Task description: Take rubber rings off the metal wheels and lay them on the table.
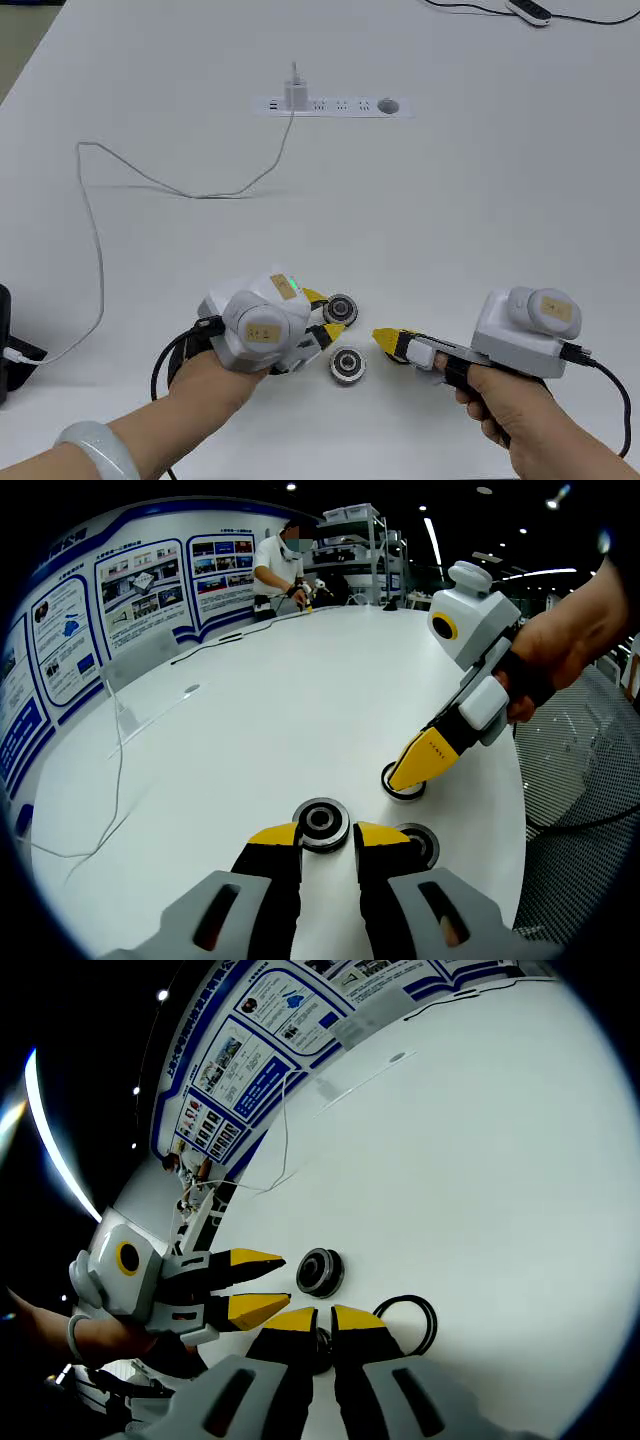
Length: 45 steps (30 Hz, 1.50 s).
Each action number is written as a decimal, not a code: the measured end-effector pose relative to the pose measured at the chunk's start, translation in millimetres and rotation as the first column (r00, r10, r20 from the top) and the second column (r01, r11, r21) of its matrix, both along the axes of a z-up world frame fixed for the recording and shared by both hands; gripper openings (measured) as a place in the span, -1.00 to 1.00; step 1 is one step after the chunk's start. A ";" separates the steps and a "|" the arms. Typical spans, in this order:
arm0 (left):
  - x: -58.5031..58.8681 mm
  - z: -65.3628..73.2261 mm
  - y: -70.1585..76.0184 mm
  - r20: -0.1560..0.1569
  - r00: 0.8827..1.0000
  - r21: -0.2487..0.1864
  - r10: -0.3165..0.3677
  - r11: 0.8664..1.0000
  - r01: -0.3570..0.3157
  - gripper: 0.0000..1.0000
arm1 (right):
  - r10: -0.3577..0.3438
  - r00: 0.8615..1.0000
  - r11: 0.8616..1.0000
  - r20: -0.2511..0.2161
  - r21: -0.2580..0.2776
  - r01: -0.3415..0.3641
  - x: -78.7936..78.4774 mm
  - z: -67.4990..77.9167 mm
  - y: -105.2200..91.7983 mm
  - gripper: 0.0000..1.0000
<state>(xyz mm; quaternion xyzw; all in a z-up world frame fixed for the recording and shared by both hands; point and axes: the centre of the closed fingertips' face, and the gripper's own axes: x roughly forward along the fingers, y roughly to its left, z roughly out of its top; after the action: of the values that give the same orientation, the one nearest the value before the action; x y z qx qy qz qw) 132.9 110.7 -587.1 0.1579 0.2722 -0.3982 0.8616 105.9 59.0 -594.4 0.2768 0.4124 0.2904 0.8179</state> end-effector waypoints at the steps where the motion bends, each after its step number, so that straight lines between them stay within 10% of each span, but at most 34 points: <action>1: 1.5 -0.2 -0.5 0.000 1.000 0.000 0.002 1.000 -0.002 -0.57 | -0.002 1.000 1.000 0.001 0.000 0.002 0.9 -0.3 0.1 -0.85; 45: 10.2 -15.0 -5.2 -0.044 0.999 0.014 -0.010 1.000 0.011 -0.72 | -0.021 1.000 0.999 -0.012 0.035 0.022 16.7 -0.6 10.0 -0.77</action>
<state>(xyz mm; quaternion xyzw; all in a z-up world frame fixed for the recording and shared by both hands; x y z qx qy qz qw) 143.1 105.5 -602.1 0.1565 0.2933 -0.4042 0.8521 122.6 69.0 -595.1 0.2972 0.4092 0.2871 0.8135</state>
